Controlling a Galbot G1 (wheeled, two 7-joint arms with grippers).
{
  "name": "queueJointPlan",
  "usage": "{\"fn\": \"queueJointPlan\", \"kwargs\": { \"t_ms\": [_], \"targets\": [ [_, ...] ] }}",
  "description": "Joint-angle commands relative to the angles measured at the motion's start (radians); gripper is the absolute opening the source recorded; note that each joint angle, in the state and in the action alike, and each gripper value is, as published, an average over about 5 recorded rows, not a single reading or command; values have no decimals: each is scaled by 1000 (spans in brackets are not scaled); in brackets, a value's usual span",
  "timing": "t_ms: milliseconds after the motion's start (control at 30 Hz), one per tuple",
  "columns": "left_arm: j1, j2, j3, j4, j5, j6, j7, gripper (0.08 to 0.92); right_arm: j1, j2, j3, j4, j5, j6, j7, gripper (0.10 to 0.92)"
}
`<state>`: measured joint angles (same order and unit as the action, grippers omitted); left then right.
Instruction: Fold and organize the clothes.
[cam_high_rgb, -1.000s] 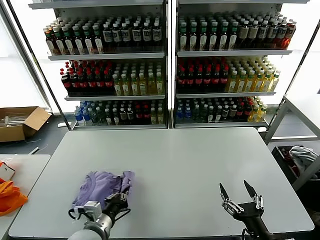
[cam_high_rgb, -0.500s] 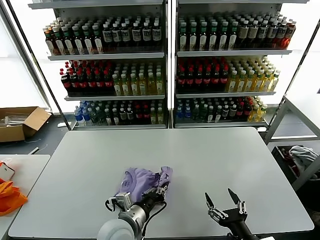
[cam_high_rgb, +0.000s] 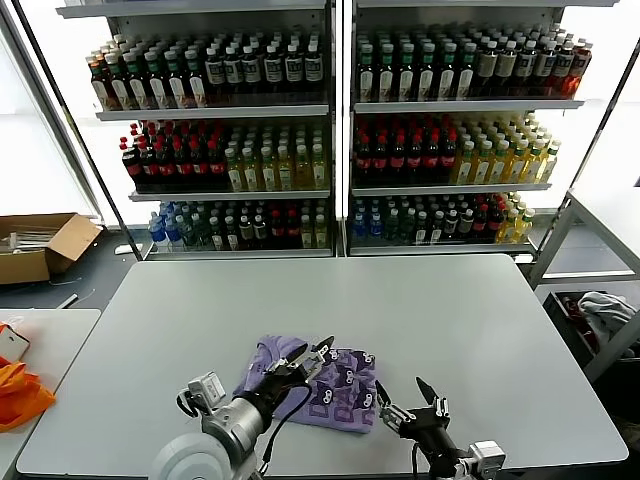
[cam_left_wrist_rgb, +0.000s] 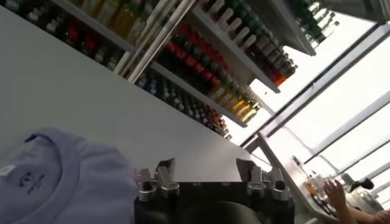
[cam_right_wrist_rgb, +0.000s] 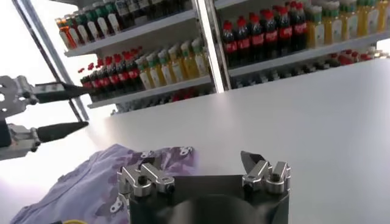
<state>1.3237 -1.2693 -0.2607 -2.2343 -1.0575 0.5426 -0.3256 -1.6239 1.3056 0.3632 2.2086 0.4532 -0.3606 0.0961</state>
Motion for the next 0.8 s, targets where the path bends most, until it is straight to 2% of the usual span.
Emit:
{"fn": "queueJointPlan", "kwargs": {
  "t_ms": [33, 200, 533, 800],
  "targets": [
    [75, 57, -208, -69, 171, -25, 125, 710, 159, 50, -210, -138, 77, -77, 155, 823],
    [89, 55, -267, -80, 175, -27, 122, 812, 199, 78, -260, -203, 57, -106, 209, 771],
    [128, 38, -297, -97, 172, -27, 113, 823, 162, 52, -234, -169, 15, -113, 193, 481],
    [126, 34, -305, -93, 166, -23, 109, 823, 207, -61, -125, -125, -107, -208, -5, 256]
  ]
}}
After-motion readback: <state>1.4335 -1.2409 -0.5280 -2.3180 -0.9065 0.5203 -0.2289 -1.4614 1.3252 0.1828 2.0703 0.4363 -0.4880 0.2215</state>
